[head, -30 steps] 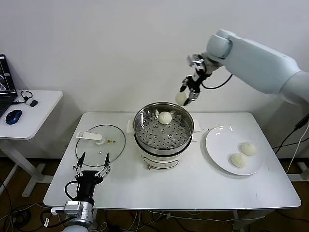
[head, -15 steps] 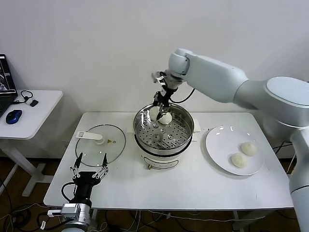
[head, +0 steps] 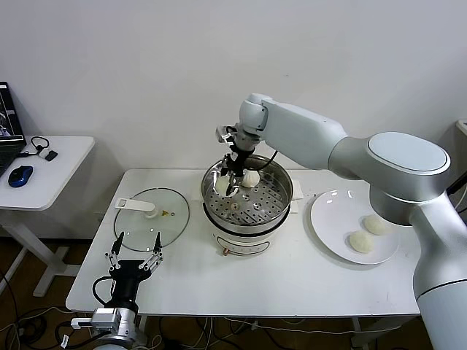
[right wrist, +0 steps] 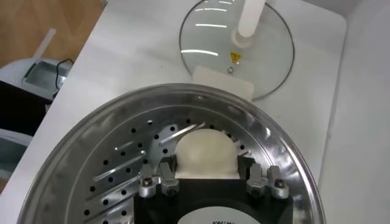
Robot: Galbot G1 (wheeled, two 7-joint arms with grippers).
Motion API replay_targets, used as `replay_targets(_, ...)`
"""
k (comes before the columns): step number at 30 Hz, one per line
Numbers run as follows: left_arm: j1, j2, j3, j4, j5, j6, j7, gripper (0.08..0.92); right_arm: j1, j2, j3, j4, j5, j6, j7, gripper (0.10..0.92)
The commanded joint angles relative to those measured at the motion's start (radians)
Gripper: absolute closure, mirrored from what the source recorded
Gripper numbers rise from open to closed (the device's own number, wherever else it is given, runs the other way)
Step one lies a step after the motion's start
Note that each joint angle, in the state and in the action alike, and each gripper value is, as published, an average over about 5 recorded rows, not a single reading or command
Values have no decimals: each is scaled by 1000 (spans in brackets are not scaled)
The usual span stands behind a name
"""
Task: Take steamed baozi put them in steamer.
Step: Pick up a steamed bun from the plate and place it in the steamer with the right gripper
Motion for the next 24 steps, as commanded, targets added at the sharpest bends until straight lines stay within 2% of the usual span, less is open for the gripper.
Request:
replay_targets(1,1,-1,0,2,0,0,0,177,-27,21,5,-25,-13,0,2,380)
replay_targets(19,8,-3,3,4,0,-5,0,177,-47,23,10,-25,-35,8,8,370)
replay_targets(24,9,-3,3,6,0,-6,0,177,-50,22,14,-27,-43,17,8,301)
